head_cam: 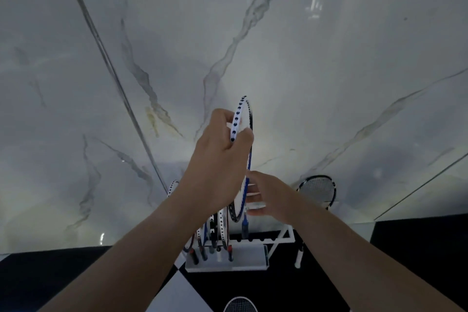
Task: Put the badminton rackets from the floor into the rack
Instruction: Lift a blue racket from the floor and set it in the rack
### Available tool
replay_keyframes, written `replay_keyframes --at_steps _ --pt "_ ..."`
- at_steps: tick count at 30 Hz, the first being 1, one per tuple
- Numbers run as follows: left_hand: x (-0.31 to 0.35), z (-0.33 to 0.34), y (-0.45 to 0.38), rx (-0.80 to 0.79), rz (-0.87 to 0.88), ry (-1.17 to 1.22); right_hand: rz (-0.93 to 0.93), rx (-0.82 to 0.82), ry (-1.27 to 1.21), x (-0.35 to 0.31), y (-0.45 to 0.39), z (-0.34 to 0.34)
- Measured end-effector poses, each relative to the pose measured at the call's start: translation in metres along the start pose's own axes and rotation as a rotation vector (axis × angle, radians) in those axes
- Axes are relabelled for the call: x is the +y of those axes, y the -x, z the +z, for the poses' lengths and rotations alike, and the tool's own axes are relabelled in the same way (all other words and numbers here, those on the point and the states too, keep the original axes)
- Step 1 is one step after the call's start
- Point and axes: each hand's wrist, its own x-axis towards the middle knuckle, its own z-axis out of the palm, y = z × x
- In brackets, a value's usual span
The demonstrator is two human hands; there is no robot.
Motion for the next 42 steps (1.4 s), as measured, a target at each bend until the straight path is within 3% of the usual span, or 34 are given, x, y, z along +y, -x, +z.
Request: replay_keyframes --at_steps 5,20,33,42 --pt "-0.045 0.023 -0.023 -0.025 -0.111 -0.067 0.079 -0.132 -0.107 0.006 -0.026 -0.016" --pt "-0.165 0.080 -0.022 -0.267 -0.319 -0.310 0.167 -0.104 -0.073 0.024 -0.080 -0.017" --pt "-0.200 0.102 -0.019 -0.418 -0.471 -0.389 0.175 -0.022 -0.081 0.061 -0.107 -0.015" --pt "-0.203 0.099 -0.014 -0.419 -0.474 -0.340 0.154 0.004 -0.122 0.070 -0.096 -0.017"
